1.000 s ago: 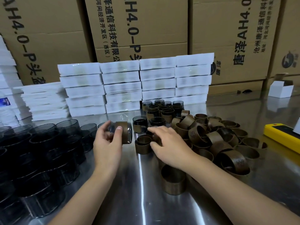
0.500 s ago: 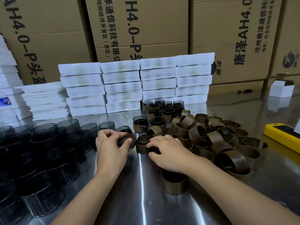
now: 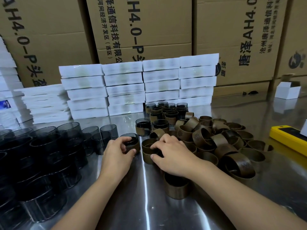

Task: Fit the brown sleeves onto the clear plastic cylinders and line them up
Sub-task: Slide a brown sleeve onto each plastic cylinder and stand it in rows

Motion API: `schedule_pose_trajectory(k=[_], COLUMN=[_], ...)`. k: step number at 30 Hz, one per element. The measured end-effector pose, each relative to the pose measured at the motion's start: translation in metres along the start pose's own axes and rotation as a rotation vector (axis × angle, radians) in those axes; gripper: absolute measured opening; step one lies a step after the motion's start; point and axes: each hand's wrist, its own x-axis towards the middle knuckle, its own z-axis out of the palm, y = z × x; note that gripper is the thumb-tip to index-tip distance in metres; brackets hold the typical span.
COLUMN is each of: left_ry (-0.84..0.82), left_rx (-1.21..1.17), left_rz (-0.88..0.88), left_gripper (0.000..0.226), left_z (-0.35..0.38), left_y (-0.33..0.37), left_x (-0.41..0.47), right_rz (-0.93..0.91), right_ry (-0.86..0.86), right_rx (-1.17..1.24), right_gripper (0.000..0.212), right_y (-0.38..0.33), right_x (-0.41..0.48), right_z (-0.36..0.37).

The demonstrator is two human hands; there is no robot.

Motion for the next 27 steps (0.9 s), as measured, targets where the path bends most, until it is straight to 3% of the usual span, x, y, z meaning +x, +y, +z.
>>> schedule_pose_trajectory(k=[3,6,13,21,27], left_ry=[-0.148,-0.251,0.07,-0.014,-0.055], left_rx=[-0.143,-0.115,0.147,0.385,0.413], left_rz=[-0.016,-0.027,-0.007,-0.107,-0.104], left_gripper=[0.046,0.051,0.058,0.066,0.069], left_z=[0.005,0.008,-0.012,-0.017,-0.015], left_y=[0.0,-0.002,-0.009,-0.017,-0.017], left_x=[-0.001,-0.001,0.011,0.01,0.01], right_rz=[0.004,0.005,0.002,0.01,0.008], right_ry=[0.003,-0.004,-0.019,-0.018,-0.018], right_rx=[-0.007,-0.009,-0.002,-0.009,0.006], right_gripper=[0.043,0.043,0.043,0.045,0.04], right_y=[0.0,0.0,0.001,0.0,-0.001], right_x=[0.001,0.001,0.0,-0.001,-0.002], right_z=[0.0,0.0,0.0,0.0,-0.002])
